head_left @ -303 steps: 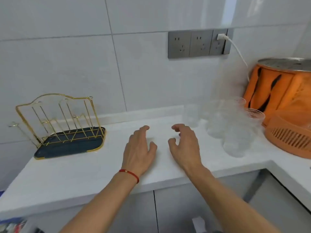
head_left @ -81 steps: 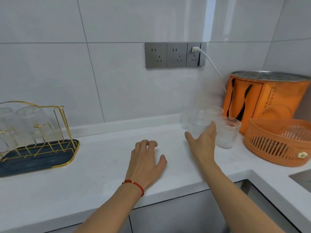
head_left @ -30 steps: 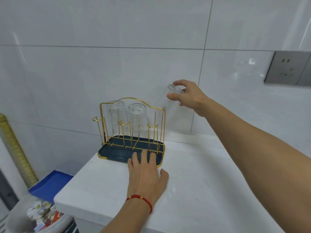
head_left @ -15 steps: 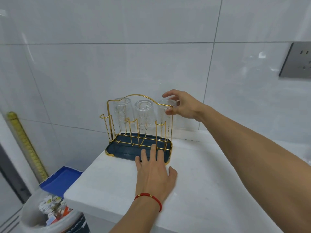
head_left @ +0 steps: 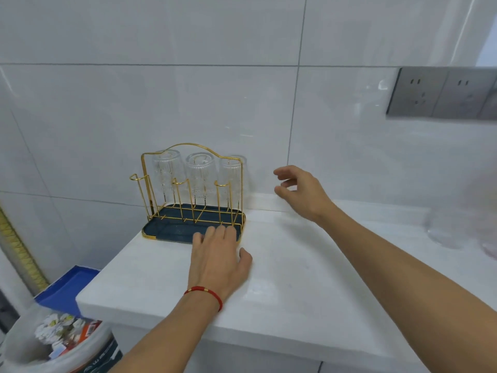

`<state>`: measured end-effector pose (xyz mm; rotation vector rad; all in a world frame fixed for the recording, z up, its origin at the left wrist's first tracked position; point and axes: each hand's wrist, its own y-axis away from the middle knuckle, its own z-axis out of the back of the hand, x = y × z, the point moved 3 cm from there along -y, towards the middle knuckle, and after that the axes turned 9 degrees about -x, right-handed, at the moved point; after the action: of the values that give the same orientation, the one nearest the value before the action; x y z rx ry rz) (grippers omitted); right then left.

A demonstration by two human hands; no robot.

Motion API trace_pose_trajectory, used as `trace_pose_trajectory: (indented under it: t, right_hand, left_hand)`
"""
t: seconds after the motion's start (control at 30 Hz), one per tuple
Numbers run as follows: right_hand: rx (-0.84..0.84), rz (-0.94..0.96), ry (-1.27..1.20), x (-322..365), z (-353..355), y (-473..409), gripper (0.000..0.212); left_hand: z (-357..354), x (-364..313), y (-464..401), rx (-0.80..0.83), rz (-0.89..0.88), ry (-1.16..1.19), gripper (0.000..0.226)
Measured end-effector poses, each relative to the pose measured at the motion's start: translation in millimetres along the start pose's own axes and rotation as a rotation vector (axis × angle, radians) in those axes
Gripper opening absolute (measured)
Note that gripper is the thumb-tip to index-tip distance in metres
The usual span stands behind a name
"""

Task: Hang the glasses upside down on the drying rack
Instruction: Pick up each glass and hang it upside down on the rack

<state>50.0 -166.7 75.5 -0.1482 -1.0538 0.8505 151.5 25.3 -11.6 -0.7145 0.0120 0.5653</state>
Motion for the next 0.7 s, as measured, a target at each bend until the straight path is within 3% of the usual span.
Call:
trace_pose_trajectory:
  t: [0.1, 0.23, 0.3, 0.5, 0.7]
  right_hand:
    - [-0.071, -0.060, 0.004, -26, 35, 72, 0.025]
    - [-0.130, -0.082, 0.199, -62, 89, 155, 0.031]
    - [-0.283, -0.131, 0.255, -77, 125, 179, 0.034]
    - [-0.996, -0.420, 0.357, -103, 205, 207, 0.054]
    - [-1.189, -0.388, 0.378, -131, 231, 197, 0.090]
  left_hand:
    - [3, -4, 2, 0.028, -0.084, 0.047, 0.029]
    - [6, -12, 5, 0.025, -0.180, 0.112, 0.041]
    - [5, -32, 2, 0.044, -0.224, 0.156, 0.038]
    - [-9, -169, 11, 0.140, -0.337, 0.389, 0.022]
    - [-38, -243, 31, 0.202, -0.426, 0.418, 0.035]
